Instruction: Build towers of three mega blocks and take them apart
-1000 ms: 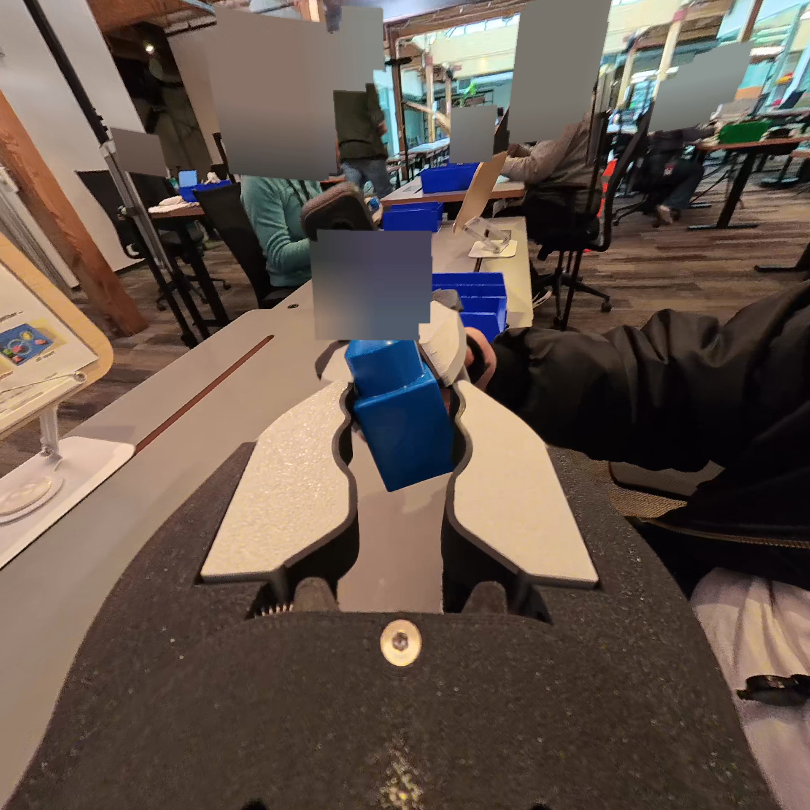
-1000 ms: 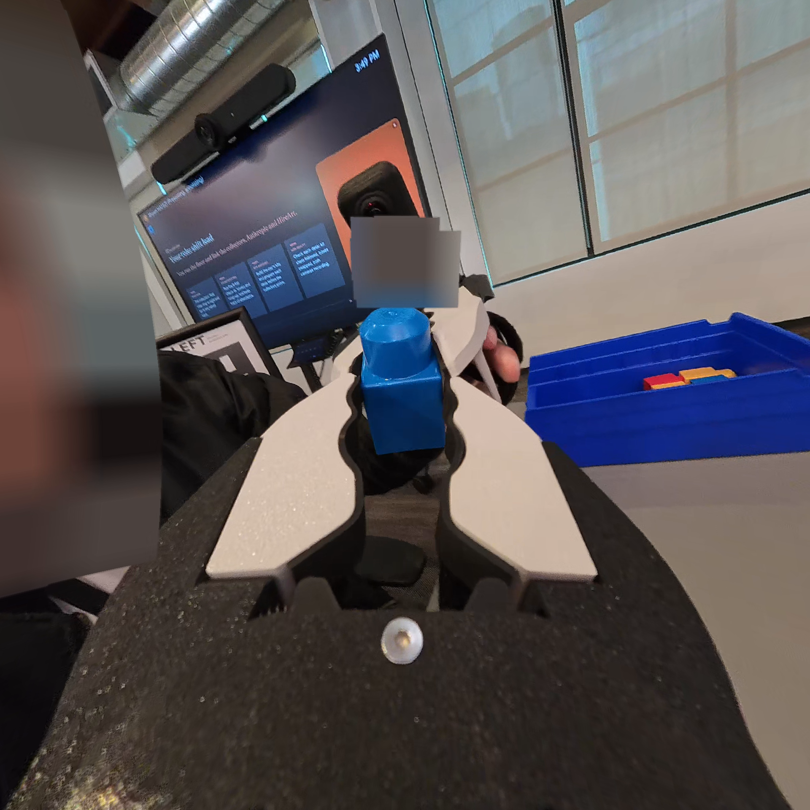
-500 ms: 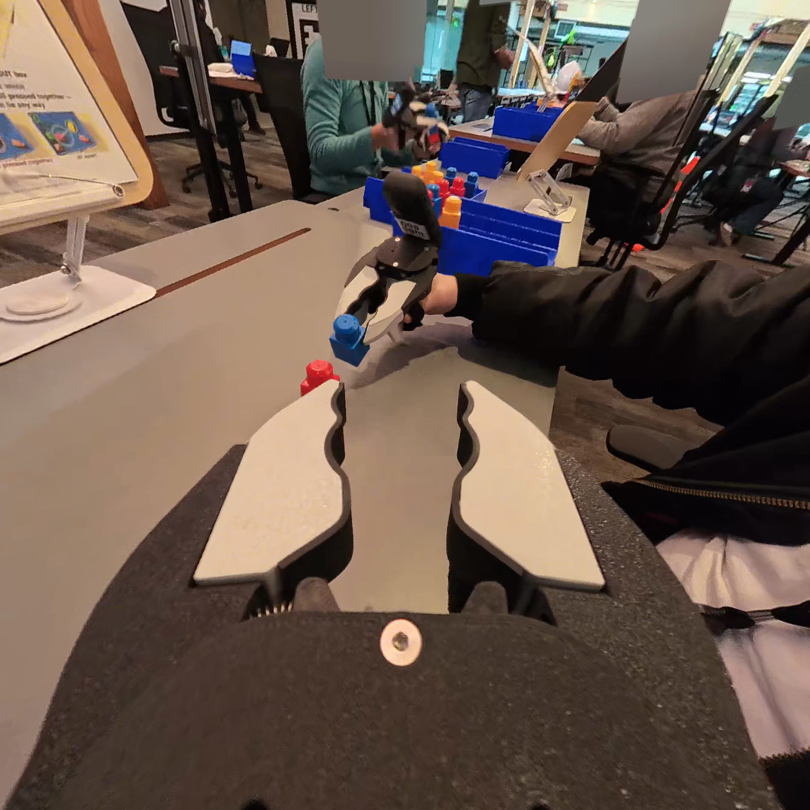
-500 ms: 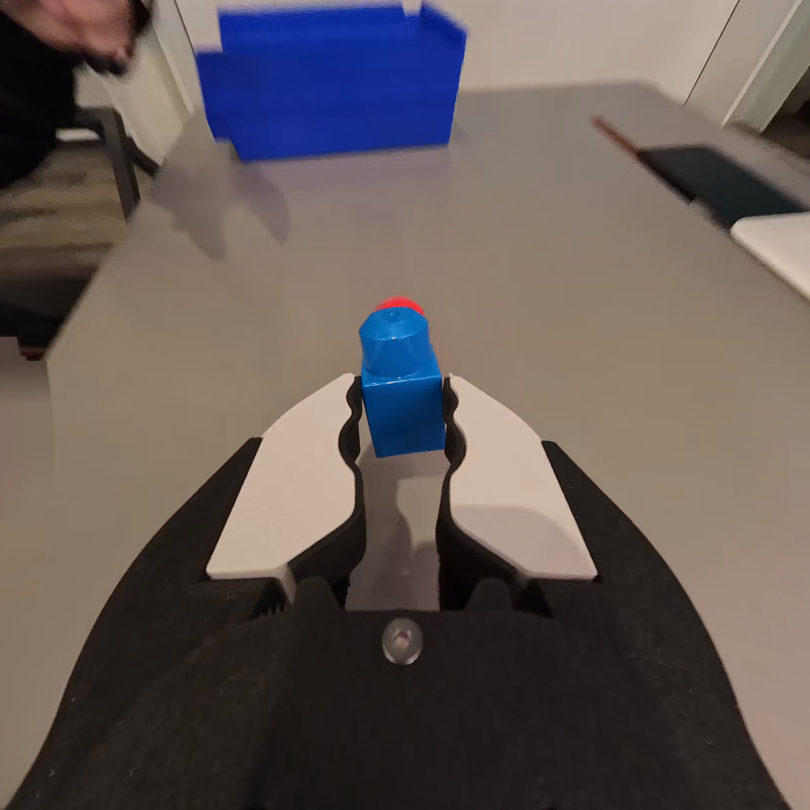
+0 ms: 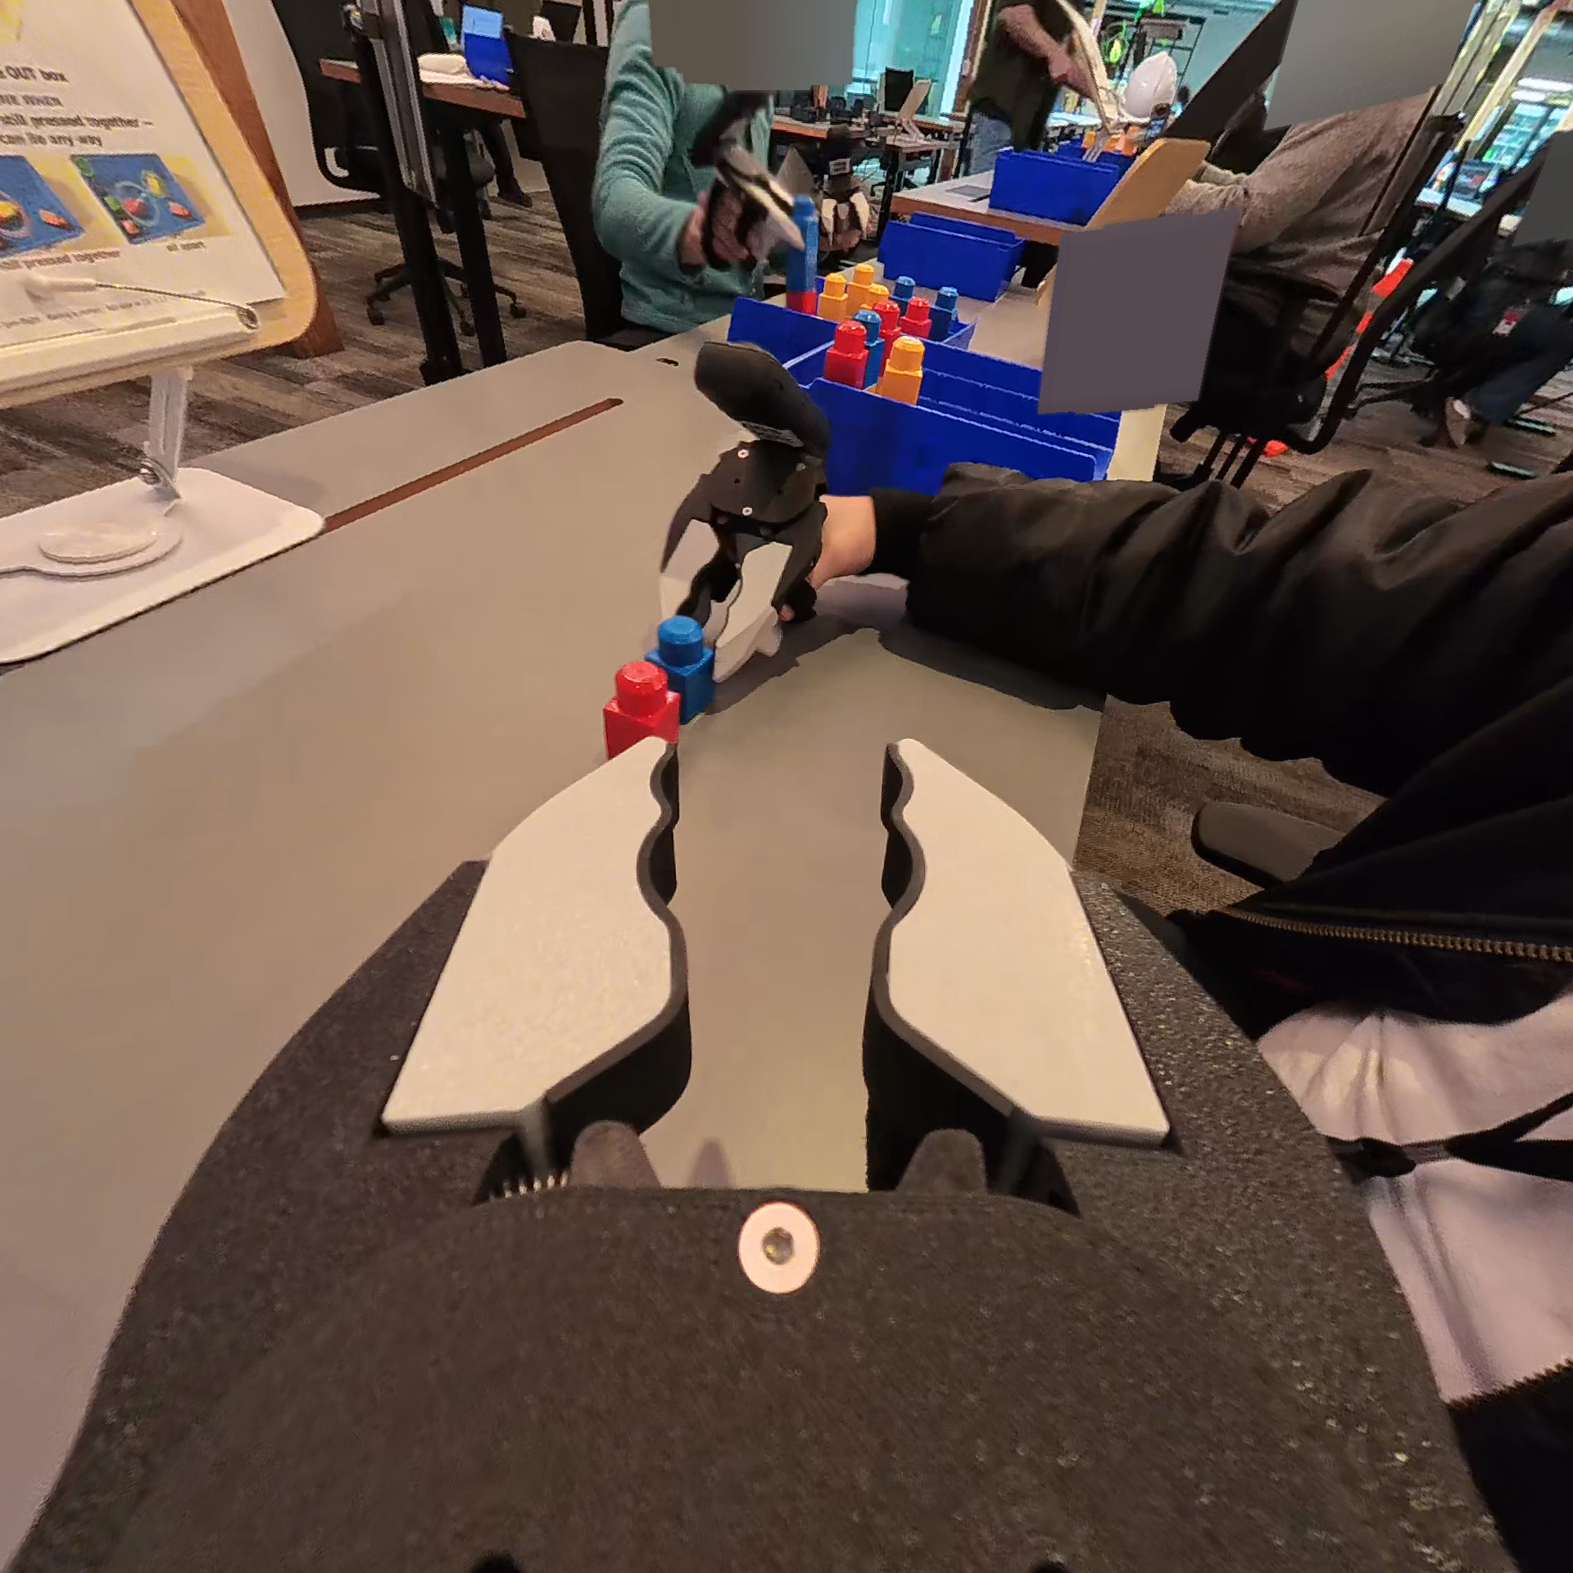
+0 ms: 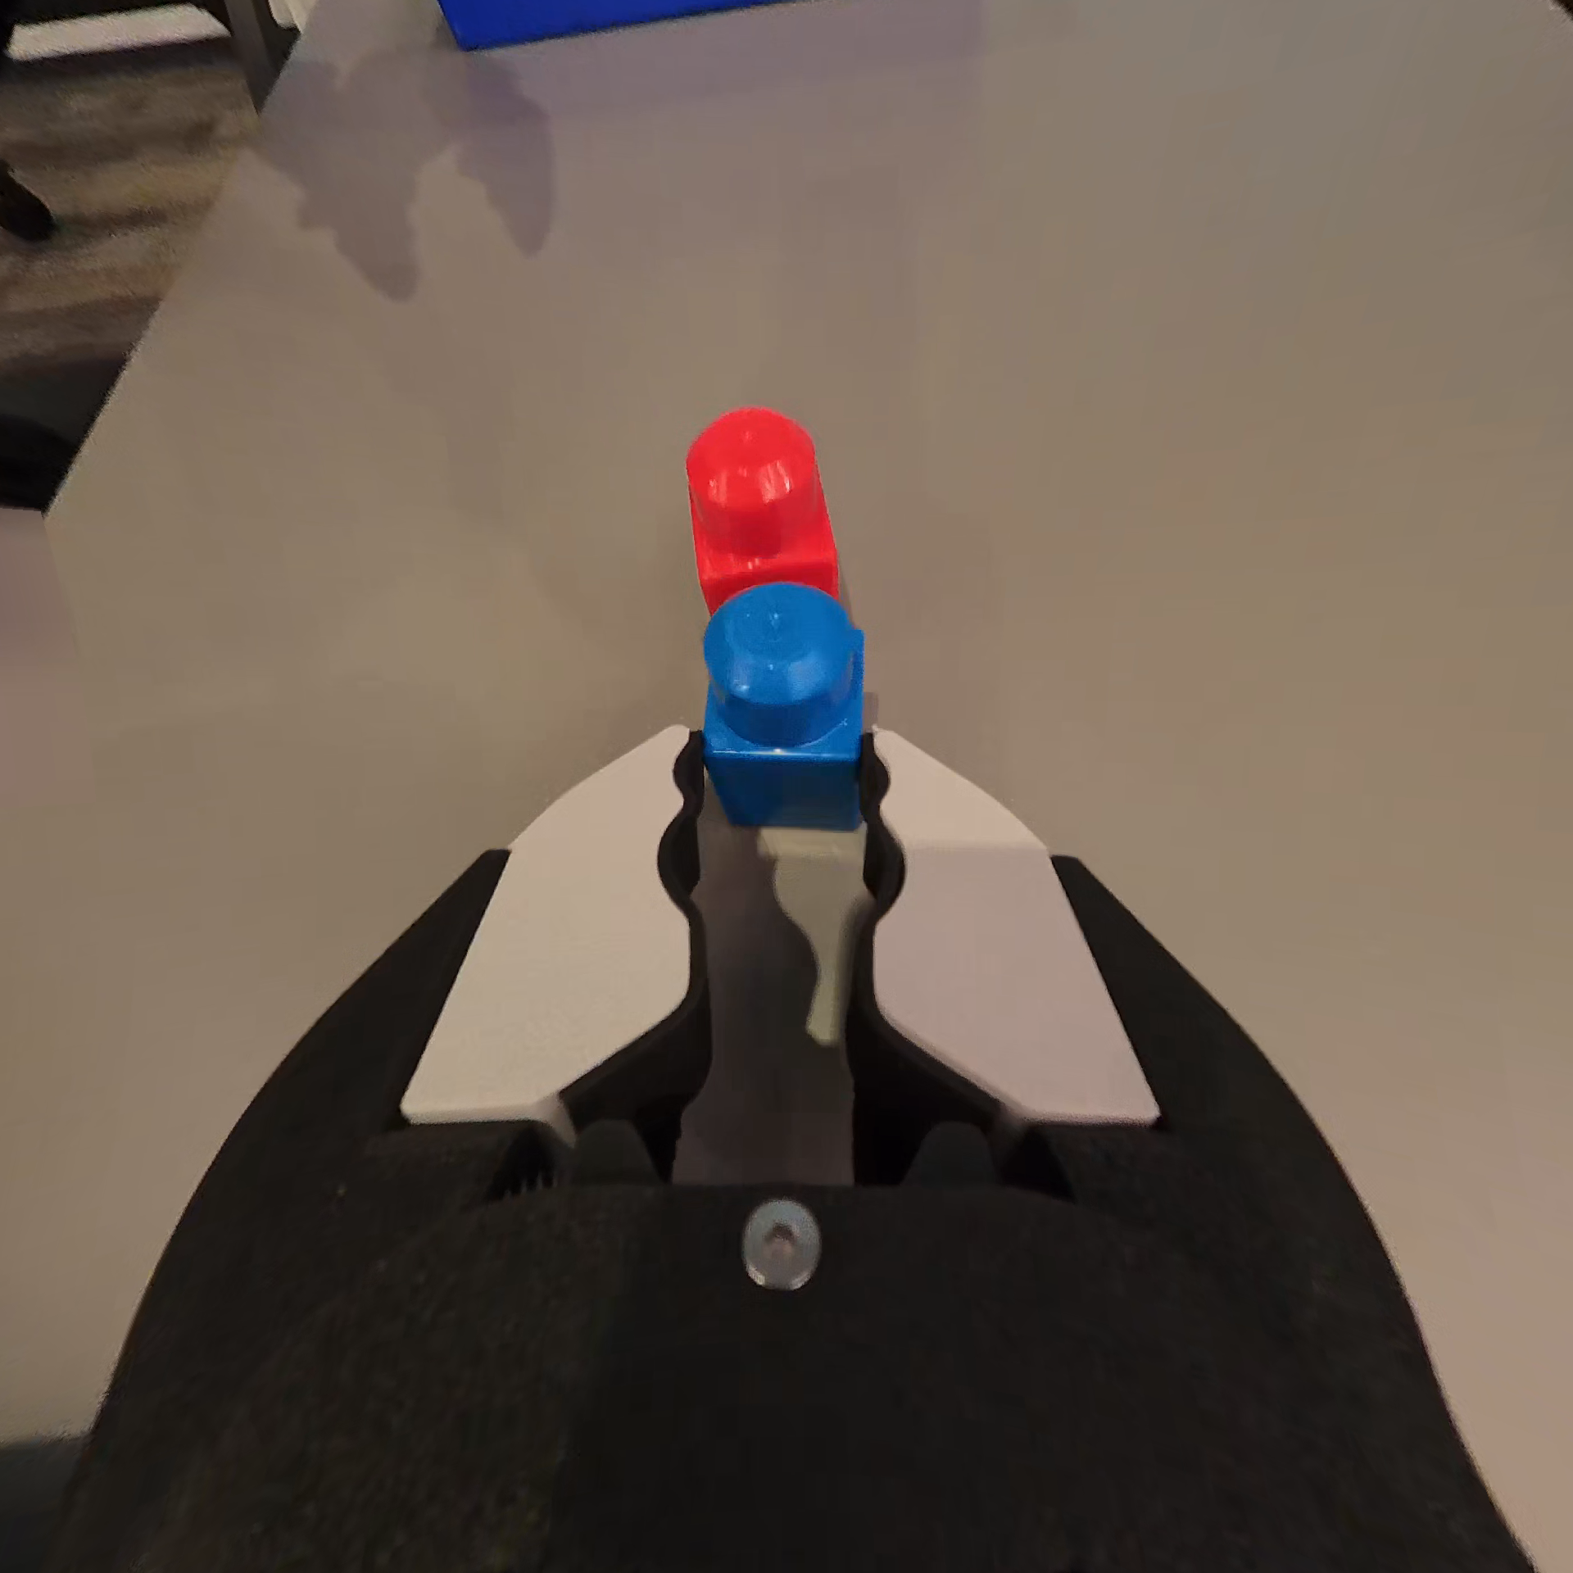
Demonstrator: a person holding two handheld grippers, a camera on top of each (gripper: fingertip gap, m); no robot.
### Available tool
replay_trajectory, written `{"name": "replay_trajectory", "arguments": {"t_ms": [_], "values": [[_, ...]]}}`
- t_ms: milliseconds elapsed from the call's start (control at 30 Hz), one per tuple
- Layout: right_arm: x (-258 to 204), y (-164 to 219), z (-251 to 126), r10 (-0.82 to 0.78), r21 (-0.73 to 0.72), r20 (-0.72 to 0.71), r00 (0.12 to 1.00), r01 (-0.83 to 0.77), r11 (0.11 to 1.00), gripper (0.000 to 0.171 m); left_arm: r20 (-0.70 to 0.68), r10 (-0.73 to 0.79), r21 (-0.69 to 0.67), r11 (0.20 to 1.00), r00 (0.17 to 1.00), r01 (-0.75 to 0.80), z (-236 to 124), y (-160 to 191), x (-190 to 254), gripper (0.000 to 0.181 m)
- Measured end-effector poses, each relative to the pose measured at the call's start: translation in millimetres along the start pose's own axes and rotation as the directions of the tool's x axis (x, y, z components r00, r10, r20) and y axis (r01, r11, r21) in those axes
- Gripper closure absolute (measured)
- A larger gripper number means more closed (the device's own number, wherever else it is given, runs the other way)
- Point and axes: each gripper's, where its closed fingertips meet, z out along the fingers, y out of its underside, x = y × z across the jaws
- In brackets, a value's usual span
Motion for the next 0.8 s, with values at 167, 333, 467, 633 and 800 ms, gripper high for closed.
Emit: {"name": "replay_trajectory", "arguments": {"t_ms": [167,333,467,633,800], "values": [[3,0,-2,-0.009,0.006,-0.059,0.998,0.010,1.000,0.116,0.210,0.046,-0.047,0.998,0.977,-0.037,-43,-5,-40,0.130],[1,-18,-28,0.007,0.202,-0.108,0.994,0.015,0.979,0.113,0.567,0.052,-0.263,0.957,0.822,0.121,-166,-4,-140,0.118],[4,-27,-49,0.049,0.304,-0.141,0.989,-0.004,0.953,0.117,0.699,0.012,-0.371,0.861,0.715,0.348,-217,37,-203,0.117],[5,-14,-54,0.086,0.296,-0.166,0.982,-0.034,0.955,0.117,0.703,-0.324,-0.222,0.746,0.633,0.628,-196,95,-235,0.133],[-4,-17,-65,0.118,0.355,-0.136,0.984,-0.063,0.933,0.118,0.642,-0.132,-0.436,0.748,0.755,0.501,-172,128,-251,0.118]]}}
